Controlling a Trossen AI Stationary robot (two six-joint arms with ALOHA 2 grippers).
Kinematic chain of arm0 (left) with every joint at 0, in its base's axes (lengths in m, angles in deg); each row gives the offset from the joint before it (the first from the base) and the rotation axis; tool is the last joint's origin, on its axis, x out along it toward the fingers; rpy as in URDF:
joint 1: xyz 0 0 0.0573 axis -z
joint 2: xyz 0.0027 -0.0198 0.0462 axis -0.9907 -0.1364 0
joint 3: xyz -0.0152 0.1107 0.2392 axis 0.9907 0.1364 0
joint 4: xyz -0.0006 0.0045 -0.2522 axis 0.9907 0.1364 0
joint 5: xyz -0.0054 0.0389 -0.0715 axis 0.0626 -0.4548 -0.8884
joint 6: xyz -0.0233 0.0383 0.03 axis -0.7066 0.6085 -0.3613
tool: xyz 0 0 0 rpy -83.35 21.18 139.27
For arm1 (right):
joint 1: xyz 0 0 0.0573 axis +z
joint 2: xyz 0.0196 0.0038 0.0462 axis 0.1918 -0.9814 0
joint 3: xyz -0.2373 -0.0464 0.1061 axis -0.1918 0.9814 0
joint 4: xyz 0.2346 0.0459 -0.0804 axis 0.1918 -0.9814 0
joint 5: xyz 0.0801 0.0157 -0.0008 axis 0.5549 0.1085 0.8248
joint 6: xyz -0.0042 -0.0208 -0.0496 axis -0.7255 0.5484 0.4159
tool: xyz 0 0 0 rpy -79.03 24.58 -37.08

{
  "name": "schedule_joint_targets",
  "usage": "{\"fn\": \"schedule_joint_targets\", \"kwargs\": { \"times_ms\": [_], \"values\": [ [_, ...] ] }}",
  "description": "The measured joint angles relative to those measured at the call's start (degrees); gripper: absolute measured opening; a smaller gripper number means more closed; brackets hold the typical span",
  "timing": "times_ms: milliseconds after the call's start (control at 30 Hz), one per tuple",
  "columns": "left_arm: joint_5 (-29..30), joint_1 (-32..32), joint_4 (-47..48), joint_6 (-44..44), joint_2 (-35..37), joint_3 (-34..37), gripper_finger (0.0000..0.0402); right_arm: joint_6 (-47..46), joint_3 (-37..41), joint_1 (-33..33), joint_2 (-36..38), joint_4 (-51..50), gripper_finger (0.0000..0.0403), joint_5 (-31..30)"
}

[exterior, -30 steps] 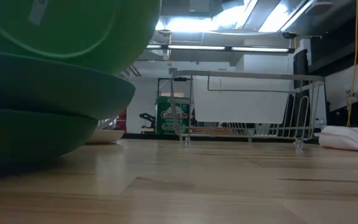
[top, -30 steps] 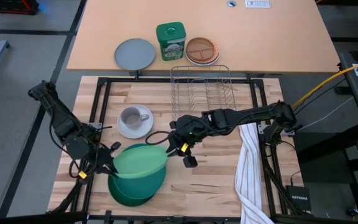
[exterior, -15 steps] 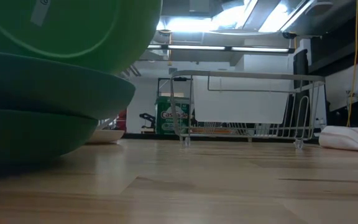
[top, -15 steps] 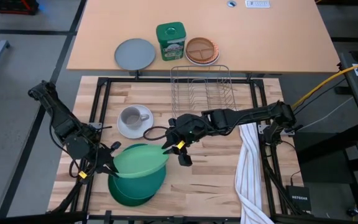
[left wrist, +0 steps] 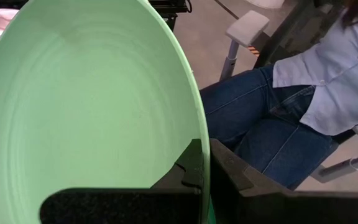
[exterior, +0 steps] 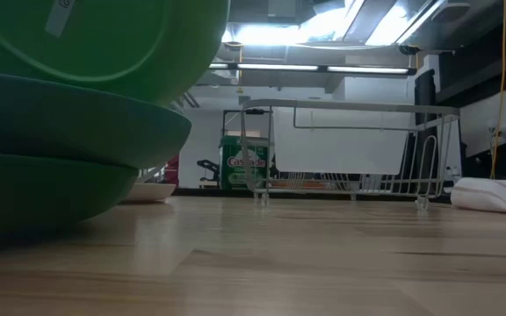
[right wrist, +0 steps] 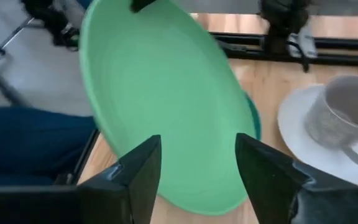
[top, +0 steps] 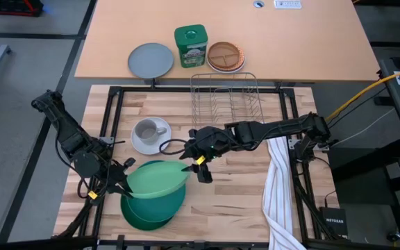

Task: Sort dishes
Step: Put the light green plate into the dish rack

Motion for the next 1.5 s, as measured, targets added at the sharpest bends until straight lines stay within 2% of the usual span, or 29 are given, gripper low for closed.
{"fn": "schedule_joint_targets", "kwargs": {
  "times_ms": [233,667,867,1000,1167,1300,1500],
  "values": [
    [-0.09,0.04,0.15,-0.33,-0.02,0.02,0.0,6.11,0.01,1.51,-2.24,-0.39,0.0203,4.59],
    [0.85,0.0,-1.47,3.86,-0.02,0.02,0.0,6.42,0.01,2.07,-3.96,-0.4,0.0196,4.8],
    [1.21,0.0,-2.5,7.67,-0.02,0.02,0.0,6.86,0.01,2.12,-3.98,-0.41,0.0142,5.46],
    [1.51,0.0,-2.67,10.64,0.02,0.02,0.0,7.91,0.01,2.27,-3.98,-0.51,0.0085,8.4],
    [2.42,-0.04,-2.52,13.47,0.09,0.02,0.0014,13.55,0.01,2.31,-3.98,-0.48,0.0031,12.52],
    [3.5,-0.04,-2.4,15.39,0.04,0.02,0.0032,14.35,0.01,2.31,-3.98,-0.08,0.0019,13.71],
    [13.16,-0.04,-3.61,17.47,0.08,0.02,0.0069,13.42,0.01,1.98,-3.98,-0.33,0.0019,10.56]
  ]
}}
